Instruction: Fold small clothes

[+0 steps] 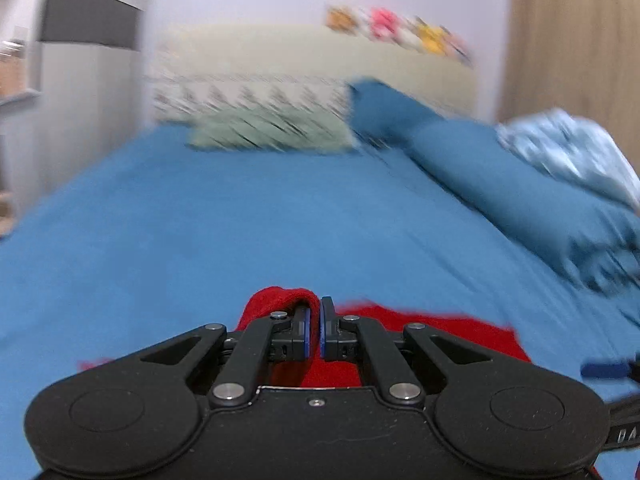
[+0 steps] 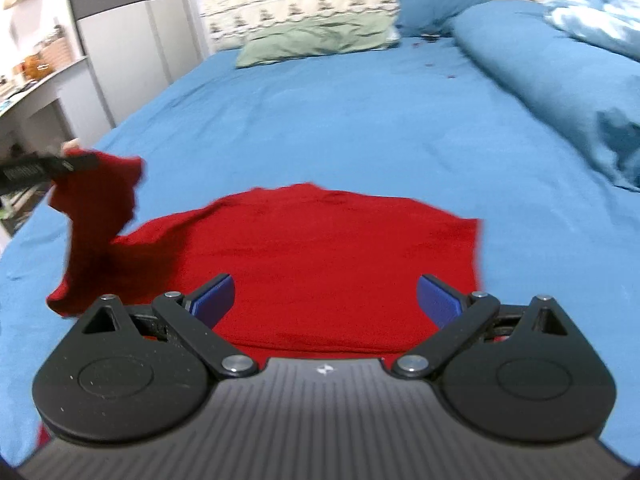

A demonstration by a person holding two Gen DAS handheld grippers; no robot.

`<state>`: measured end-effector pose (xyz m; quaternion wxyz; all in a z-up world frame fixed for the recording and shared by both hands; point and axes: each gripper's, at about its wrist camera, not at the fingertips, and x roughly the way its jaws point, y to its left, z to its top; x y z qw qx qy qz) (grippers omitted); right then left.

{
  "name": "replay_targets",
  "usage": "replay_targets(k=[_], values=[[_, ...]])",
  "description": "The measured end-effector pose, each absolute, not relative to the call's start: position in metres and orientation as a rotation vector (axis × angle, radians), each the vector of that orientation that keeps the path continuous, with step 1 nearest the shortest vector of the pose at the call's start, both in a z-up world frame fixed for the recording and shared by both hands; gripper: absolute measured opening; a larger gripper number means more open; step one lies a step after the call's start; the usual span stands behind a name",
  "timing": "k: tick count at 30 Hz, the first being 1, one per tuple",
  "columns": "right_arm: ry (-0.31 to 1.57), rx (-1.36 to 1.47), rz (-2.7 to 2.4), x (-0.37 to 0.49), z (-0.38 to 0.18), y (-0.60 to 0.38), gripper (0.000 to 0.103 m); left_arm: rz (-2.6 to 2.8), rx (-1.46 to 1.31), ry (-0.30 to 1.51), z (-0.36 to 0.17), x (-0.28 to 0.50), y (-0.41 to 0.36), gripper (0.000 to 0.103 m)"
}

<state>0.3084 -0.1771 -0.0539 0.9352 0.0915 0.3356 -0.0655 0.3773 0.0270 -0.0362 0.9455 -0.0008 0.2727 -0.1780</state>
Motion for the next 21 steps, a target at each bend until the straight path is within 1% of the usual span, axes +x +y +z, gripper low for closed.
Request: replay_targets(k=[3,6,9,10,11,12,13,16,18,19,20,21], values=[[0.71,0.182,-0.176,0.297,-0.063,-0.202,0.103,-0.416,0.048,0.655,-0.081,0.377,-0.021,0.004],[0.743,0.167,-0.198,0.289,-0.077,-0.219,0.103,-0.438,0.064,0.756,-0.128,0.382,-0.042,0.004],[0.773,0.166,-0.196,0.285,-0.091,-0.226,0.103,-0.443,0.103,0.764,-0.147,0.378,-0.047,0.008],[0.776,0.166,-0.192,0.285,-0.094,-0.227,0.103,-0.458,0.116,0.752,-0.147,0.373,-0.046,0.02],[0.776,0.165,-0.188,0.285,-0.097,-0.226,0.103,-0.483,0.122,0.752,-0.144,0.371,-0.043,0.047],[0.776,0.165,-0.181,0.287,-0.098,-0.226,0.103,-0.509,0.124,0.758,-0.138,0.368,-0.037,0.06],[0.771,0.164,-0.173,0.288,-0.098,-0.226,0.103,-0.527,0.13,0.752,-0.131,0.362,-0.029,0.07],[0.723,0.16,-0.099,0.293,-0.087,-0.225,0.103,-0.501,0.194,0.698,-0.112,0.34,0.007,0.073],[0.72,0.129,-0.026,0.304,-0.079,-0.215,0.103,-0.426,0.211,0.665,-0.104,0.33,0.041,0.079],[0.737,0.095,0.004,0.312,-0.078,-0.207,0.103,-0.387,0.207,0.654,-0.105,0.328,0.056,0.086],[0.762,0.044,0.031,0.321,-0.078,-0.195,0.103,-0.341,0.204,0.645,-0.107,0.326,0.07,0.089],[0.783,-0.018,0.053,0.332,-0.08,-0.182,0.103,-0.294,0.199,0.634,-0.109,0.327,0.084,0.089]])
